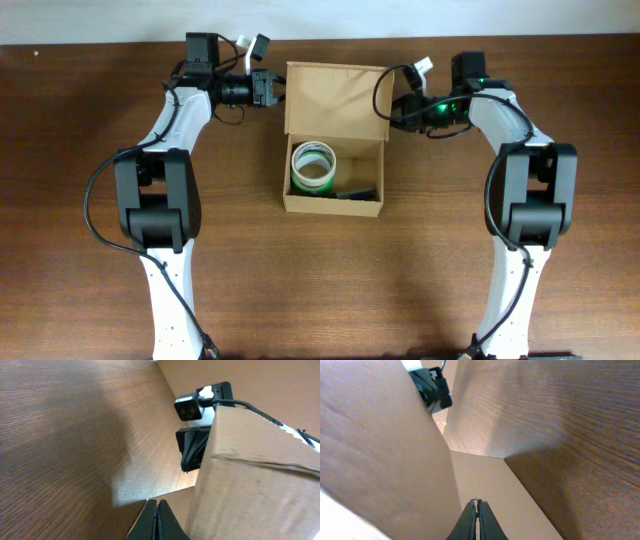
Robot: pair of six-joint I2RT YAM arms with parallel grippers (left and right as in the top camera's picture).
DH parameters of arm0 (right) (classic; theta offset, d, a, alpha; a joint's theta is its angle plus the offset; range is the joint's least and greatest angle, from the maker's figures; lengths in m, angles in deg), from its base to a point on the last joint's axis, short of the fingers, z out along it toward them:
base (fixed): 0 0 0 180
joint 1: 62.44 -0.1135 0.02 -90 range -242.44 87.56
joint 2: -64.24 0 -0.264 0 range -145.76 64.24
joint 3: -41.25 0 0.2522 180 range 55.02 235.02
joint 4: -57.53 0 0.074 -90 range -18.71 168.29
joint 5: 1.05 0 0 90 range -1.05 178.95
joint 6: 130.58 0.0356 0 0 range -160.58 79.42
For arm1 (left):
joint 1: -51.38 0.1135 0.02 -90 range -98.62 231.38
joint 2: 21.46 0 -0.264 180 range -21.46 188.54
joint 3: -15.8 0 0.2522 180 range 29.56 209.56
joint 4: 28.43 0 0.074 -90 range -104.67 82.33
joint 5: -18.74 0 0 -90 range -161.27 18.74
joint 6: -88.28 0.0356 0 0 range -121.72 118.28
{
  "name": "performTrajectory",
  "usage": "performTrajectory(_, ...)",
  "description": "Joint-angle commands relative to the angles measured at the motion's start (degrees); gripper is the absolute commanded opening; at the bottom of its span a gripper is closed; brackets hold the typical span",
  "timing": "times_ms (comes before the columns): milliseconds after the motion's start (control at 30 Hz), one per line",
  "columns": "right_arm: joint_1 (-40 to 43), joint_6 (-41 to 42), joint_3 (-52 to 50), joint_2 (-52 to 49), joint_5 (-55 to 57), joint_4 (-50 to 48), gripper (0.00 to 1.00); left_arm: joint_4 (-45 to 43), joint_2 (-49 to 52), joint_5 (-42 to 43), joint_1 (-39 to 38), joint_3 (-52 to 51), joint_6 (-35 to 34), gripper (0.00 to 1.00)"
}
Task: Pack container
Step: 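Move both grippers to the box lid flaps on either side, then fold the box lid closed with both grippers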
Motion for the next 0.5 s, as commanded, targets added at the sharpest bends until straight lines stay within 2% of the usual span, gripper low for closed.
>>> performTrajectory(0,-0.33,-0.94,1.44,7.96,2.97,1.84,0.04,0.46,-0.74,2.01,-0.15,-0.15,-0.5,0.02)
performTrajectory(133,-0.63,-0.96,1.44,11.5,5.9,4.72,0.04,5.7,-4.09,-3.39,-0.59,-0.15,-0.44,0.02)
performTrajectory(467,-5.01,-1.92,1.44,18.01,14.58,13.16,0.04,26.23,-17.42,-15.23,-2.86,-0.15,11.32,0.02)
